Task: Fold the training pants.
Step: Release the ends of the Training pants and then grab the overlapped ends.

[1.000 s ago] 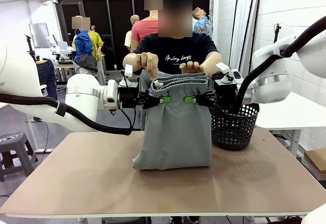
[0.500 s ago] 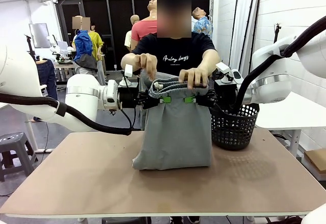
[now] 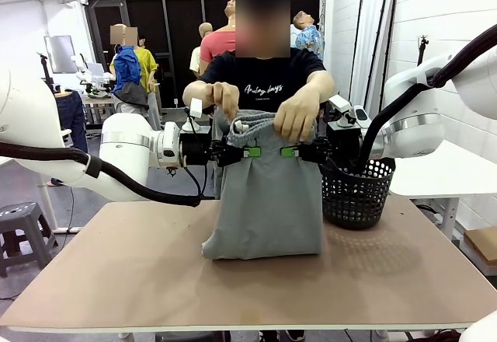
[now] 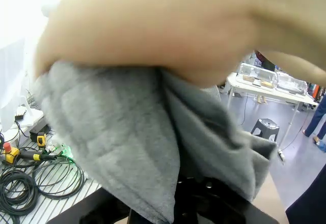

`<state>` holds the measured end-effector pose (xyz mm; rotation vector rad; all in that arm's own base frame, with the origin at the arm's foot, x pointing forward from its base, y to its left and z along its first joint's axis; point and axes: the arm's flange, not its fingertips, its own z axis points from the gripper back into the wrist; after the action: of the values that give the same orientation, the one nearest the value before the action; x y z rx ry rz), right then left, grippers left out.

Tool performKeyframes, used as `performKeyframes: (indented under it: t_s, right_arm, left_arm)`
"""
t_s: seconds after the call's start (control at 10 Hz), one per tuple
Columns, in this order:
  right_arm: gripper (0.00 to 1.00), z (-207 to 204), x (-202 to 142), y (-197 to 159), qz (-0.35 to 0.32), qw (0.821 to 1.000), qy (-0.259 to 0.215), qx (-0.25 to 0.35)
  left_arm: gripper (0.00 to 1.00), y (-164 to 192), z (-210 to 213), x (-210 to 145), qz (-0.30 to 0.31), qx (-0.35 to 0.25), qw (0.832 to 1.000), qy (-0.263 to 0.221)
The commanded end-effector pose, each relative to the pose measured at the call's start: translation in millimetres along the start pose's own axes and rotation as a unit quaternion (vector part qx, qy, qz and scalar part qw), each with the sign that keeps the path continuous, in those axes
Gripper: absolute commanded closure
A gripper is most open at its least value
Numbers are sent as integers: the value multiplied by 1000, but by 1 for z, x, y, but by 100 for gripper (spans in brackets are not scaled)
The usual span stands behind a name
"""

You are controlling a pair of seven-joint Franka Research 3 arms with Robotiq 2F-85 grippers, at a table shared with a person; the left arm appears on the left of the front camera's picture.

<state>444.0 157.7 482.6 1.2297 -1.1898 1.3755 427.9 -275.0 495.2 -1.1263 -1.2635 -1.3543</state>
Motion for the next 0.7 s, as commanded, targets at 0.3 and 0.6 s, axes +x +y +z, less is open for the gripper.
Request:
performKeyframes:
  t_s: [0.3, 0.6]
  right_arm:
    - [100, -1, 0, 1, 4, 1000, -4, 3]
    - [100, -1, 0, 1, 4, 1000, -4, 3]
  left_arm:
    - [100, 0, 0, 2, 1, 1, 1000, -1]
    - [100, 0, 0, 2, 1, 1, 1000, -1]
